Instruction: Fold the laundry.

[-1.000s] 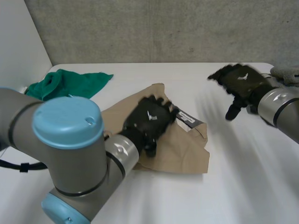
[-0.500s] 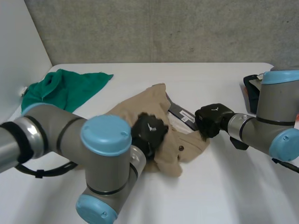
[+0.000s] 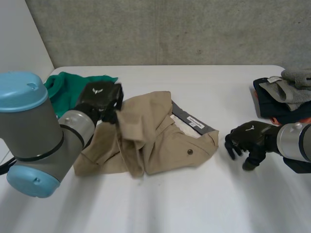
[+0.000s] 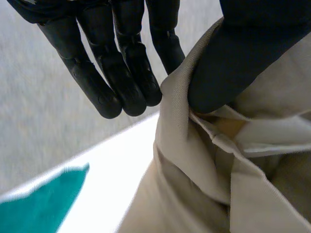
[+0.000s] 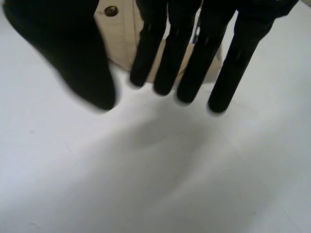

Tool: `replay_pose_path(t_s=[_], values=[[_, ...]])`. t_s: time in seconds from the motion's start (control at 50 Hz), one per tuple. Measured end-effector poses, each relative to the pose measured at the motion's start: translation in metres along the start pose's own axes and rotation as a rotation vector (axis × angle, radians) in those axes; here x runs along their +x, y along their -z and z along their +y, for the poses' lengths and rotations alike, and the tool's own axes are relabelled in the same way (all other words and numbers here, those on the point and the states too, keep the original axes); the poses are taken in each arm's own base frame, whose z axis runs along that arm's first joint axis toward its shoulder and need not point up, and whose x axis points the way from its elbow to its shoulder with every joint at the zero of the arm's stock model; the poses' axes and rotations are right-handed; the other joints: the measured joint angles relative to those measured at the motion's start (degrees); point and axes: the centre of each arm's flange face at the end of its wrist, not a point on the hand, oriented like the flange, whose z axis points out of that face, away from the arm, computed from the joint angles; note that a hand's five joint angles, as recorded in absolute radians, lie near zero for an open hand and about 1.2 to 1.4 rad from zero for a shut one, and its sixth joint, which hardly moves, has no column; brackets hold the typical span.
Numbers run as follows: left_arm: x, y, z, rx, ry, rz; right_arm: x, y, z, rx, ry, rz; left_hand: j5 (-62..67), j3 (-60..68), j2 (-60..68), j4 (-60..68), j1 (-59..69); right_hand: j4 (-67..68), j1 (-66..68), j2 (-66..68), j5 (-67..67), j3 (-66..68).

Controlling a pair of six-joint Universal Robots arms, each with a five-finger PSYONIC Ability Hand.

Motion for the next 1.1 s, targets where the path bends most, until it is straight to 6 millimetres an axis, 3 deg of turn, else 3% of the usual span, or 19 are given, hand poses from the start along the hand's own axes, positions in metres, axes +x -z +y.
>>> replay_pose_path(t_s=[0.1, 0.18, 0.24, 0.26, 0.42, 0.48, 0.58, 0.74, 0.82, 0.9, 0.94, 1.0, 1.1], values=[[-0.023, -0.009, 0.026, -0.116, -0.003, -0.051, 0.005, -0.009, -0.010, 0.089, -0.008, 0.070, 0.00, 0.00, 0.00, 0.01, 0.00, -21.84, -19.95, -20.82, -21.29, -21.16], [-0.035, -0.008, 0.034, -0.160, 0.008, -0.067, 0.010, -0.016, -0.027, 0.195, -0.015, 0.131, 0.00, 0.00, 0.00, 0.01, 0.00, -27.87, -24.97, -24.83, -27.40, -27.24], [-0.038, -0.004, 0.035, -0.171, 0.017, -0.061, 0.010, -0.022, -0.041, 0.263, -0.008, 0.154, 0.00, 0.00, 0.00, 0.01, 0.00, -28.89, -25.77, -26.14, -28.90, -28.89], [-0.038, 0.000, 0.033, -0.169, 0.026, -0.048, 0.006, -0.028, -0.054, 0.322, 0.009, 0.161, 0.00, 0.00, 0.00, 0.02, 0.00, -29.04, -25.90, -27.43, -29.45, -29.15], [-0.034, 0.020, 0.018, -0.127, 0.054, -0.008, -0.022, -0.065, -0.090, 0.434, 0.069, 0.100, 0.00, 0.00, 0.00, 0.13, 0.00, -29.04, -25.90, -27.54, -29.53, -29.14], [-0.033, 0.023, 0.015, -0.117, 0.057, -0.008, -0.032, -0.081, -0.094, 0.430, 0.072, 0.069, 0.00, 0.12, 0.00, 0.17, 0.00, -29.04, -25.90, -27.54, -29.43, -29.14], [-0.033, 0.027, 0.010, -0.099, 0.062, -0.018, -0.052, -0.124, -0.093, 0.392, 0.068, 0.020, 0.00, 0.18, 0.10, 0.20, 0.00, -25.57, -23.36, -24.35, -23.25, -24.70], [-0.029, 0.026, 0.005, -0.084, 0.060, -0.008, -0.065, -0.157, -0.084, 0.365, 0.049, 0.001, 0.00, 0.18, 0.10, 0.21, 0.00, -14.56, -13.36, -12.75, -13.72, -13.78], [-0.025, 0.024, 0.003, -0.075, 0.058, -0.002, -0.067, -0.160, -0.082, 0.359, 0.015, -0.014, 0.00, 0.18, 0.10, 0.22, 0.00, -4.49, -5.41, -2.09, -4.66, -3.79], [-0.022, 0.021, -0.002, -0.061, 0.058, -0.001, -0.067, -0.157, -0.082, 0.357, -0.034, -0.033, 0.00, 0.18, 0.10, 0.22, 0.00, 18.17, 13.37, 20.58, 17.63, 18.96], [-0.021, 0.019, -0.004, -0.053, 0.059, -0.003, -0.062, -0.152, -0.085, 0.361, -0.064, -0.038, 0.00, 0.18, 0.10, 0.22, 0.00, 21.37, 15.31, 22.57, 20.83, 21.57], [-0.020, 0.015, -0.009, -0.037, 0.062, -0.007, -0.047, -0.138, -0.092, 0.377, -0.102, -0.023, 0.00, 0.18, 0.10, 0.22, 0.00, 21.90, 18.53, 22.57, 21.80, 21.93], [-0.019, 0.010, -0.020, -0.002, 0.074, -0.010, -0.010, -0.096, -0.106, 0.415, -0.146, 0.044, 0.00, 0.18, 0.10, 0.22, 0.00, 21.91, 18.53, 22.57, 21.80, 21.93]])
